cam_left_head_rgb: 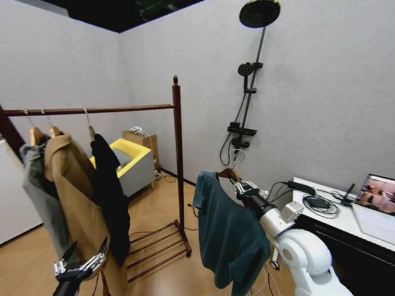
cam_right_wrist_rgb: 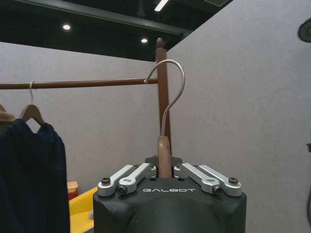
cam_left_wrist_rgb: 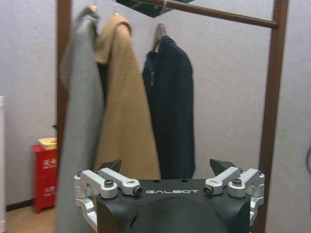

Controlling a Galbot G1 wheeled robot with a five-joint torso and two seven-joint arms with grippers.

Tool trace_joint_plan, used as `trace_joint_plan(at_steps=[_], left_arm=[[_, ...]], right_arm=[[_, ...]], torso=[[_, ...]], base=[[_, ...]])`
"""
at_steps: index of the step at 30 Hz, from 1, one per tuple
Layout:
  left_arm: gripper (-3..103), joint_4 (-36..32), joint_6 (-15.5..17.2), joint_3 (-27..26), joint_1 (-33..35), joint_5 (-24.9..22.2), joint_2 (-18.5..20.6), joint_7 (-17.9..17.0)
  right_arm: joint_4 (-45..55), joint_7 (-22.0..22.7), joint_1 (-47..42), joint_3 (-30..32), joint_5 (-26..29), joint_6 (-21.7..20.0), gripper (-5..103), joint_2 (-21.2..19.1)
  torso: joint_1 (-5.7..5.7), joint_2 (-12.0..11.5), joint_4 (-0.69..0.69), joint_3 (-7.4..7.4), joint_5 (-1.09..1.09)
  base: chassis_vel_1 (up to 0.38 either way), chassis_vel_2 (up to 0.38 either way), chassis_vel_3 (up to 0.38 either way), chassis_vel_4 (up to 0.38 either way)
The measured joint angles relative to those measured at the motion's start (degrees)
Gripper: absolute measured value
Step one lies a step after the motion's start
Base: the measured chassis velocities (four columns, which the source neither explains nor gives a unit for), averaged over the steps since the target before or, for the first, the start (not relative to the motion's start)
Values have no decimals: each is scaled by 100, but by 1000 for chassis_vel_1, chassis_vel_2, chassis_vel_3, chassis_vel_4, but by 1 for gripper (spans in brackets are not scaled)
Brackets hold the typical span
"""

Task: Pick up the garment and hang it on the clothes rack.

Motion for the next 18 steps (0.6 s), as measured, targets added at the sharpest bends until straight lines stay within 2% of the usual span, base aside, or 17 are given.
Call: trace_joint_plan(at_steps=[18], left_arm=[[100,0,0,0,0,0,0,0]], right_arm=[[-196,223,55,-42,-196,136,10,98]], torso=[[0,0,2,0,0]], base=[[115,107,114,109]])
